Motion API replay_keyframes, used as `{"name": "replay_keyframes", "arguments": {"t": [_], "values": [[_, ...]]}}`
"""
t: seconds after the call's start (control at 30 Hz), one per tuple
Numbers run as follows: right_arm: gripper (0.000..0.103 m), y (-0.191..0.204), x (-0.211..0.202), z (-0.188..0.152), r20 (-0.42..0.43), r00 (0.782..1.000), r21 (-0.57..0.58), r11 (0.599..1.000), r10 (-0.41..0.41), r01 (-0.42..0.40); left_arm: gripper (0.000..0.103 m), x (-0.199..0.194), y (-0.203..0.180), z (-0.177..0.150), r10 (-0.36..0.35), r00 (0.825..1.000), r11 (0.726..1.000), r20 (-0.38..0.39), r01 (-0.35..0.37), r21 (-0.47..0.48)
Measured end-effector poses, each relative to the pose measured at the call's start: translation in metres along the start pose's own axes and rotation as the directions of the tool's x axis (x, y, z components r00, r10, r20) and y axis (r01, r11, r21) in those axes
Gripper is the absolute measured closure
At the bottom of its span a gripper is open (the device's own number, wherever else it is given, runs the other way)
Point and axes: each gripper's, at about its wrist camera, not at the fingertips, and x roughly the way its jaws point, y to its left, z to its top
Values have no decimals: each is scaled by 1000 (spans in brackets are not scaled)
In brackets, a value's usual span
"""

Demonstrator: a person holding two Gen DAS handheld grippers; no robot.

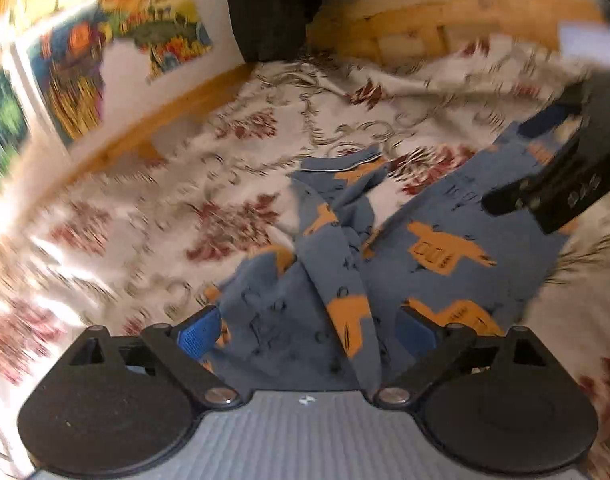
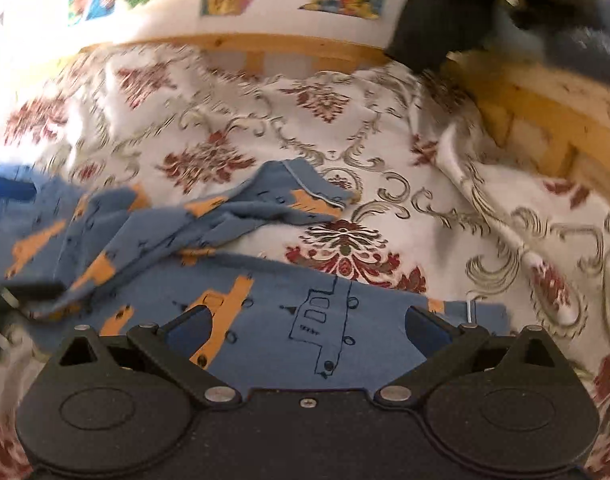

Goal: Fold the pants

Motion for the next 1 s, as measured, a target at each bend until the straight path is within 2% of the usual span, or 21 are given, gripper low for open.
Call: {"name": "replay_keyframes", "arguments": {"t": [0.07, 0.13, 0.23, 0.4, 0.57, 0.63, 0.67, 0.73, 0.87, 1.0], "values": [[1, 0, 4, -1, 10, 1000, 7, 1000, 6, -6, 6, 11, -29, 5, 113, 993, 990, -21, -111, 85], [1, 4, 8, -1, 23, 999, -8, 1000, 28, -27, 7, 17, -48, 4, 166, 986, 975, -21, -161, 151], [1, 9, 17, 5, 45, 997, -16, 997, 70, -70, 8, 18, -64, 0, 194, 981, 960, -13, -187, 206], [1, 19, 28, 10, 45, 987, -7, 988, 154, -154, 12, 22, -61, -4, 214, 976, 959, -49, -200, 203], [1, 27, 33, 9, 22, 981, -17, 982, 191, -190, 31, 25, -51, -9, 195, 977, 971, -92, -179, 160], [1, 28, 33, 8, 20, 981, -17, 981, 195, -195, 50, 24, -50, -10, 189, 977, 973, -94, -174, 155], [1, 28, 33, 7, 20, 980, -13, 980, 197, -197, 56, 23, -49, -10, 188, 978, 973, -92, -173, 154], [1, 27, 34, 7, 18, 979, 1, 979, 205, -205, 83, 22, -49, -10, 179, 980, 974, -87, -164, 156], [1, 24, 34, 6, 15, 974, 37, 973, 226, -227, 95, 19, -46, -9, 157, 984, 979, -83, -144, 141], [1, 25, 33, 6, 9, 969, 42, 969, 245, -245, 94, 17, -40, -7, 97, 992, 991, -86, -89, 100]]}}
